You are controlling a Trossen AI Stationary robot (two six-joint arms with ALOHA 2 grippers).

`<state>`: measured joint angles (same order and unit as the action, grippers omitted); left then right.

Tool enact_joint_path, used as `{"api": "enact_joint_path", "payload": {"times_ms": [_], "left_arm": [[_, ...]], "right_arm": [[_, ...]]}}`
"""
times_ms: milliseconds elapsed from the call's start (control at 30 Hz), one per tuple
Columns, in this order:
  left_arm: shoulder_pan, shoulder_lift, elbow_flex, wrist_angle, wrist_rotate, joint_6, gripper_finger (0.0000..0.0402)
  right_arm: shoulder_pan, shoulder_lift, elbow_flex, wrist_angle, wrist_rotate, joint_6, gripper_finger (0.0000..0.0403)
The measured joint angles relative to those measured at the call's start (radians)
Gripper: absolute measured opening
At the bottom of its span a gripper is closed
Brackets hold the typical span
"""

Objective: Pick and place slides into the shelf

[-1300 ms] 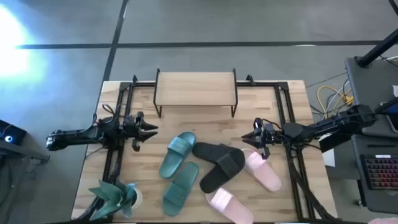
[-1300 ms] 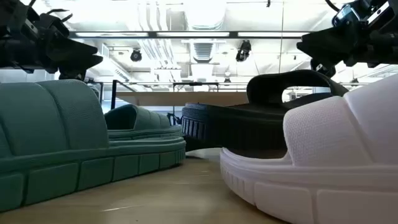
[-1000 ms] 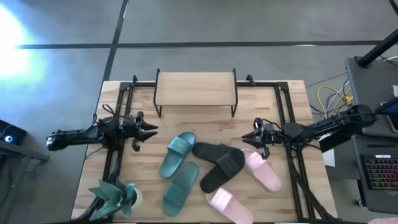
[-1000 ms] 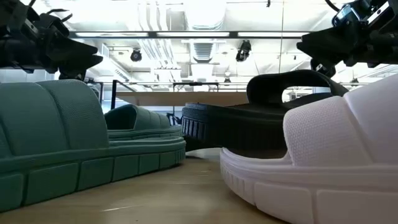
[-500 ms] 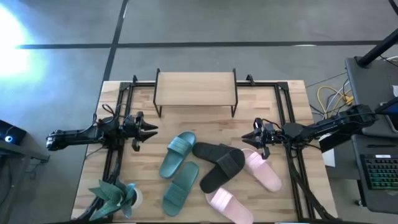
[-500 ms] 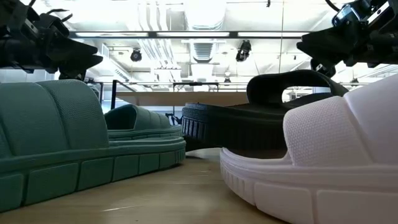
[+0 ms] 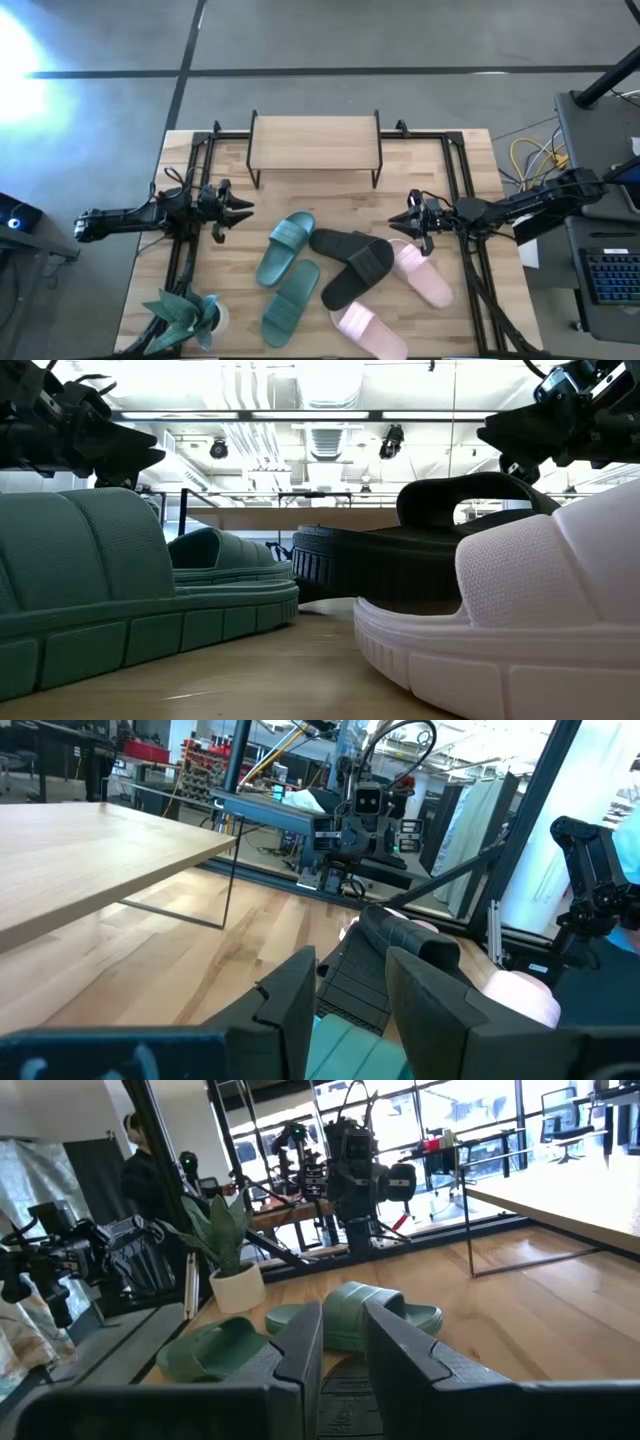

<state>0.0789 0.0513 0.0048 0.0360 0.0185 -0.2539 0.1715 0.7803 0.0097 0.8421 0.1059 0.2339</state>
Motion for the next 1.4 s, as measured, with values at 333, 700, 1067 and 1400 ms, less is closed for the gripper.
{"api": "enact_joint_path", "payload": {"times_ms": [333, 700, 1067, 1400], "left_arm": [[0.0, 0.0, 0.0, 0.0, 0.0, 0.0, 0.0111], [0.0, 0.0, 0.0, 0.0, 0.0, 0.0, 0.0111], [0.0, 0.0, 0.0, 0.0, 0.0, 0.0, 0.0111], [0.0, 0.0, 0.0, 0.0, 0.0, 0.0, 0.0111]], "right_arm": [[0.0, 0.0, 0.0, 0.002, 0.0, 0.0, 0.0068], [0.0, 0.0, 0.0, 0.034, 0.001, 0.619, 0.0068], [0.037, 0.019, 0.179, 0.144, -0.317, 0.723, 0.0068], [0.113, 0.216, 0.633, -0.869, -0.148, 0.697, 0.0068]]}}
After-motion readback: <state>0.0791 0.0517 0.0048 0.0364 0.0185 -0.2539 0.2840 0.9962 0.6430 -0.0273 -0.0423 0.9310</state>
